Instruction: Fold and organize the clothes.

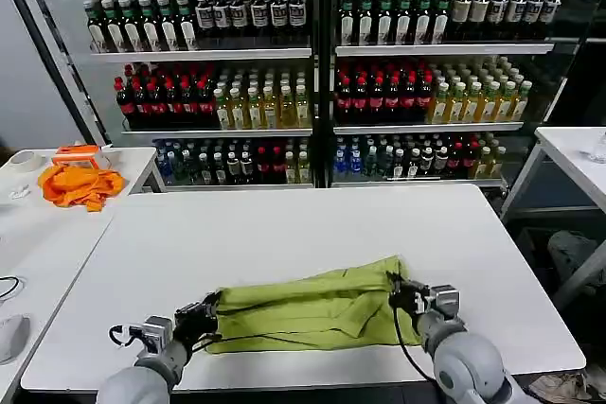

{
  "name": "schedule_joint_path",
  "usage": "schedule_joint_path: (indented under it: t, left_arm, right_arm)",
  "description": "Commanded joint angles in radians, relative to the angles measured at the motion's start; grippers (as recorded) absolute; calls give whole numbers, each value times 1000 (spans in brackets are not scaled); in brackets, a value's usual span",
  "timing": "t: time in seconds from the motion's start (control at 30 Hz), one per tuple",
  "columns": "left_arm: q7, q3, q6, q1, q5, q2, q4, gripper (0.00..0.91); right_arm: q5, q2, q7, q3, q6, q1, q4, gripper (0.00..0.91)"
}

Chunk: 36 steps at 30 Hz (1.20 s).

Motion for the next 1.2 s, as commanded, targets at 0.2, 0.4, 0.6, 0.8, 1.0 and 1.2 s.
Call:
schedule_joint_path:
  t: [0.2,0.4,0.6,0.8,1.0,1.2]
  left_arm:
    - [-104,-13,-77,94,116,-103,-96,907]
    - [-156,-10,-108,142,136,-233,-103,907]
    - [-181,7,-132,156,190,-314,-28,907]
    - [-191,32,-152,155,198,-343,9,776]
    - [-192,33,-188,150,197,-351,35,20]
    - [-186,35,-224,146,177,-363,51,20]
  right_arm:
    - [-67,28,0,41,5,-111,70,907]
    - [-77,38,-3,49,7,-122,67,907]
    - [-88,50,-3,49,7,-139,72,907]
    - [-92,54,-2,55,9,-151,77,907]
    - [-92,53,-2,63,9,-164,87,907]
    - [-91,55,0,68,10,-169,88,907]
